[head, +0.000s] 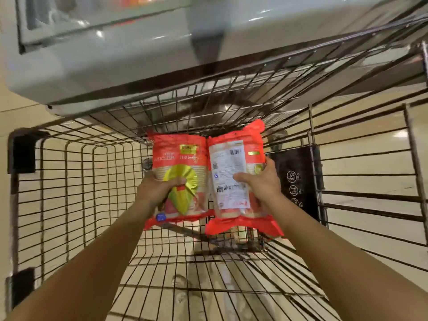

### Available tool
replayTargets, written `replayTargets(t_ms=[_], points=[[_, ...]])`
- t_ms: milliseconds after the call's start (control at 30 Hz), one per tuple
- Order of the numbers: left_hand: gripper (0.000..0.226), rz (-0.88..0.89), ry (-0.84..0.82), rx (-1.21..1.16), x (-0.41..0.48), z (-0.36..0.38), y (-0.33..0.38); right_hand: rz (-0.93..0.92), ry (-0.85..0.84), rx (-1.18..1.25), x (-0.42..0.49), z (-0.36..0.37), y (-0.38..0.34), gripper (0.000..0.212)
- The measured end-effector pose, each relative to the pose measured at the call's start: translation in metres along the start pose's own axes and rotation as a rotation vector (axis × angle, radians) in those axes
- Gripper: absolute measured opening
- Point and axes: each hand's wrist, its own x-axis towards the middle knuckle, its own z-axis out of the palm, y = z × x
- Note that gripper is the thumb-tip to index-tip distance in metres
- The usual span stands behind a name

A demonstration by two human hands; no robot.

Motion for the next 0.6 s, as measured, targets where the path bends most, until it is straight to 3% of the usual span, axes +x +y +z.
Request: replayTargets(t_ms=[100,233,367,500,600], points=[[0.072,0.003,0.039,0.045,0.02,0.0,-0.004,-0.039,0.036,-0.005,0.015,0.015,-0.01,0.086],[0.047,0.015,0.12,0.029,0.039,0.019,-0.013,-0.054,0.091,-0.046,0.053,0.04,0.013,0.072],[0.052,0.072,0.187,0.138,0.04,0.035,-0.014,-0.068,0.102,-0.179,0.062,0.049,0.025,0.076],[0.03,0.182,0.115,0.337,0.012,0.032,-0.016,-0.067,-0.044,-0.296,0.04,0.052,0.019,0.09],[0.039,0.273,0.027,0.495,-0.02,0.028,-0.005,-0.053,-0.131,-0.358,0.019,0.047,0.003,0.085]])
